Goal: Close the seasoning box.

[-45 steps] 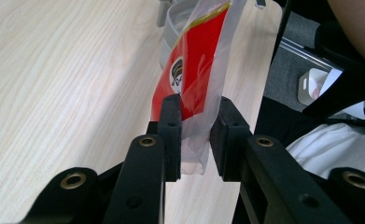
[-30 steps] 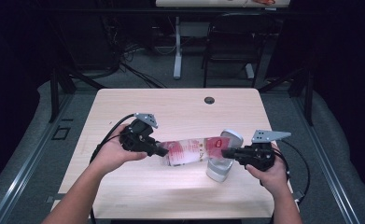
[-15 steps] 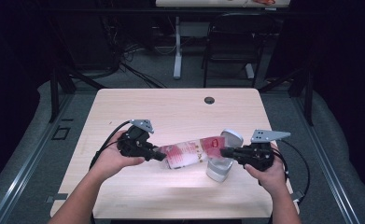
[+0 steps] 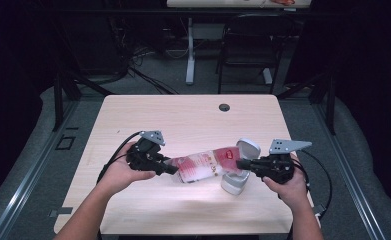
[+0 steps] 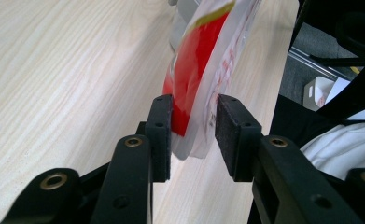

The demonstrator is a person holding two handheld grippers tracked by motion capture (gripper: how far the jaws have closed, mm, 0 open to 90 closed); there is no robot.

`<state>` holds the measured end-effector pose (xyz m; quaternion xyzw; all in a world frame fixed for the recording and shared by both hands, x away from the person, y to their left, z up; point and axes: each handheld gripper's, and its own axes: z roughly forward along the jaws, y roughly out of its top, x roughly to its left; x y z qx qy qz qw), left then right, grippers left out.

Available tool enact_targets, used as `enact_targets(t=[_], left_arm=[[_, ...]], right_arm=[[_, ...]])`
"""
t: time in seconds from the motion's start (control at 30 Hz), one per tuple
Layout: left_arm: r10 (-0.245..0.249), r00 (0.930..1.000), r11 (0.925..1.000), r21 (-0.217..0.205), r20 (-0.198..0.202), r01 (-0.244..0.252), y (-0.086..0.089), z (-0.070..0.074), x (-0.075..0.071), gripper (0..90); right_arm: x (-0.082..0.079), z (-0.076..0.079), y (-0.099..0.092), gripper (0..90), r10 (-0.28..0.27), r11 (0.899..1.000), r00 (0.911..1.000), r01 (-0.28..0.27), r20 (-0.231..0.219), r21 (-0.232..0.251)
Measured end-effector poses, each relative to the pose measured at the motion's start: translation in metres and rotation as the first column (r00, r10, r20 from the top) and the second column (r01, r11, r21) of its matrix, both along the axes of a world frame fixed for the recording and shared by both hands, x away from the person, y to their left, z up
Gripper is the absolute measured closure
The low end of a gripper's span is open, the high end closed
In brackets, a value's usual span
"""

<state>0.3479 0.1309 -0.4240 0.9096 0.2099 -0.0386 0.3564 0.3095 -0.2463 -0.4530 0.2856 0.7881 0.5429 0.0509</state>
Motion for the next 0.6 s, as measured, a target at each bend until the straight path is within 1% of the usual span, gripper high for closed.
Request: enact_targets(t=[0.07, 0.1, 0.13, 0.17, 0.27, 0.3, 0.33, 0.43, 0.47, 0.5, 0.53, 0.6], left_arm=[[0.002, 0.9999, 0.9999, 0.013, 0.015, -0.003, -0.0008, 0.002, -0.0002, 66.4], [-0.001, 1.0, 1.0, 0.003, 0.01, 0.001, -0.0014, 0.0018, 0.0001, 66.4], [-0.001, 1.0, 1.0, 0.006, 0.01, 0.001, -0.0022, 0.0022, 0.0001, 66.4], [0.002, 0.9998, 0.9999, 0.016, 0.018, -0.002, -0.0029, 0.0028, 0.0, 66.3], [-0.002, 0.9998, 1.0, 0.01, 0.02, 0.001, -0.0047, 0.0034, 0.0004, 63.4], [-0.004, 0.9995, 0.9996, 0.027, 0.031, 0.004, -0.0052, 0.0045, 0.0006, 62.7], [-0.009, 0.9996, 0.9998, 0.02, 0.027, 0.009, -0.0056, 0.0042, 0.0011, 62.3], [-0.008, 0.9995, 0.9996, 0.028, 0.029, 0.007, -0.0072, 0.0048, 0.0014, 61.7], [-0.009, 0.9995, 0.9994, 0.034, 0.031, 0.008, -0.007, 0.0045, 0.0016, 62.7], [-0.007, 0.9994, 0.9992, 0.038, 0.034, 0.006, -0.007, 0.0041, 0.0014, 66.3], [-0.01, 0.9995, 0.9992, 0.039, 0.03, 0.009, -0.0066, 0.0029, 0.0014, 67.9], [-0.003, 0.9994, 0.9993, 0.038, 0.035, 0.001, -0.0057, 0.0007, 0.0004, 69.4]], right_arm=[[-0.0004, 0.0003, 0.0003, 90.0, 0.004, 1.0, 1.0, -0.004, 0.002, -0.001], [-0.0005, 0.0005, 0.0002, 90.0, 0.003, 1.0, 1.0, -0.003, 0.004, -0.002], [-0.0007, 0.0006, 0.0003, 90.0, 0.0, 1.0, 1.0, 0.0, 0.004, 0.0], [-0.0007, 0.0007, 0.0, 90.0, -0.002, 1.0, 1.0, 0.002, 0.005, -0.003], [-0.0009, 0.0011, -0.0007, 90.0, 0.003, 1.0, 1.0, -0.003, 0.006, -0.004], [-0.001, 0.0012, -0.0007, 90.0, 0.003, 1.0, 1.0, -0.003, 0.007, -0.005], [-0.001, 0.0012, -0.0008, 90.0, 0.002, 1.0, 1.0, -0.001, 0.008, -0.007], [-0.0009, 0.0011, -0.0011, 90.0, 0.005, 1.0, 1.0, -0.004, 0.008, -0.005], [-0.0009, 0.0011, -0.0012, 90.0, 0.006, 1.0, 0.9999, -0.006, 0.008, -0.005], [-0.001, 0.0013, -0.0014, 90.0, 0.005, 1.0, 0.9999, -0.004, 0.009, -0.007], [-0.0011, 0.0014, -0.0013, 90.0, 0.003, 1.0, 0.9999, -0.003, 0.009, -0.007], [-0.0012, 0.0015, -0.0004, 90.0, 0.004, 1.0, 1.0, -0.004, 0.007, -0.002]])
